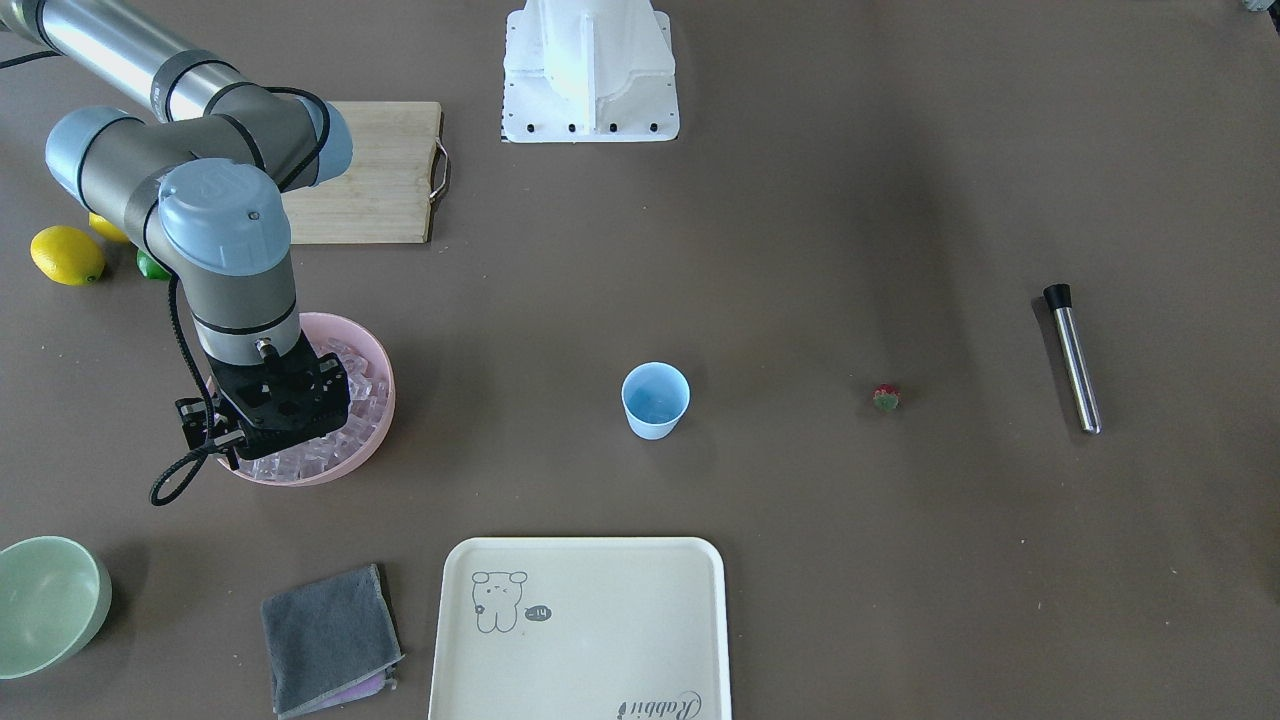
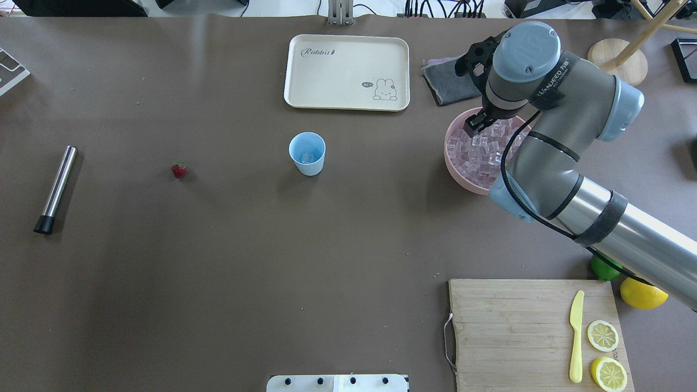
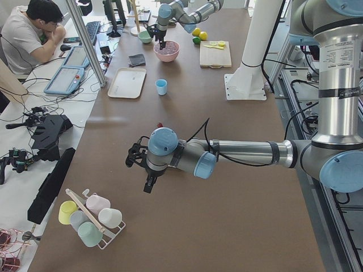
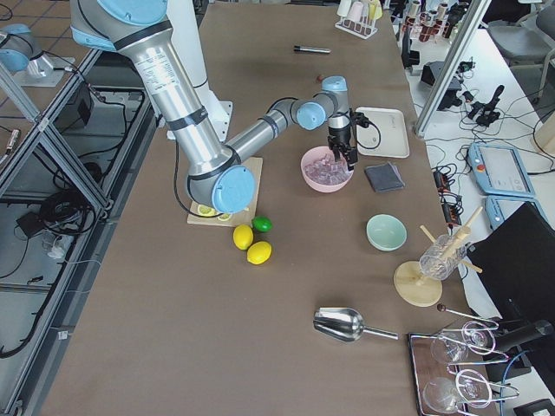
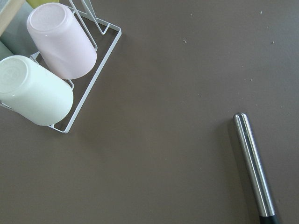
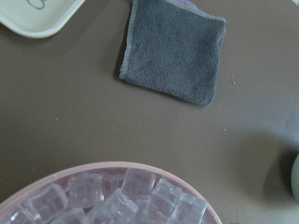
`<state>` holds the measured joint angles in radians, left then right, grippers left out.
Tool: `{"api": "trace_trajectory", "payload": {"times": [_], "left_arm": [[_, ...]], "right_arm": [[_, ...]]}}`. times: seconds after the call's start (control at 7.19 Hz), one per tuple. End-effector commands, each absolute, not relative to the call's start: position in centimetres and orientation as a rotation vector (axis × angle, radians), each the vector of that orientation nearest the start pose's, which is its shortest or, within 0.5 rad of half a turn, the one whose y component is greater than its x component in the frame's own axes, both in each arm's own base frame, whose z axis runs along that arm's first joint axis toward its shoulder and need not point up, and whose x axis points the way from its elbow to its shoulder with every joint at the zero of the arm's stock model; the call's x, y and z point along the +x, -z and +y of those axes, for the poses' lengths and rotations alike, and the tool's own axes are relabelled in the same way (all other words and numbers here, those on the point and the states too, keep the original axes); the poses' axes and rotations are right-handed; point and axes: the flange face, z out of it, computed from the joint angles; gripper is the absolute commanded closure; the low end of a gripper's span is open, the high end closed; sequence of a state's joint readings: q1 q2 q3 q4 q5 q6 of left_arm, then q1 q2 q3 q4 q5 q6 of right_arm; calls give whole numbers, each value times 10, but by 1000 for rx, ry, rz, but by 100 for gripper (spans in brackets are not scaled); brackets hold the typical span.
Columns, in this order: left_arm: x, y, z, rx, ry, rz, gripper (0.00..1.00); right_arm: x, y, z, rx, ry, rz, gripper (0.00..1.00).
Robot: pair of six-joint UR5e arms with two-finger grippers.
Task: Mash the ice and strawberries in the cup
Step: 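Lower the right gripper and grasp another ice cube in the bowl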
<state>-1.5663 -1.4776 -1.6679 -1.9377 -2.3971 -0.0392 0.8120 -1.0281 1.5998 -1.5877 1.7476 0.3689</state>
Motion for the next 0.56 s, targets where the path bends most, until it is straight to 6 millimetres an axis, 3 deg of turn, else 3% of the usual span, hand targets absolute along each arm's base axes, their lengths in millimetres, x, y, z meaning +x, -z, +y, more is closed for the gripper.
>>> {"api": "trace_trajectory", "payload": {"times": [0.0, 0.28, 0.42], "left_arm": [[-58, -614, -467, 333, -121, 824, 2], [-58, -614, -467, 333, -121, 823, 2], [-57, -615, -467, 331, -122, 823, 2]], "right_arm": [[-395, -350, -580, 369, 430, -439, 12], [-396, -352, -581, 364, 430, -438, 15], [-397, -353, -581, 362, 430, -436, 22]]}}
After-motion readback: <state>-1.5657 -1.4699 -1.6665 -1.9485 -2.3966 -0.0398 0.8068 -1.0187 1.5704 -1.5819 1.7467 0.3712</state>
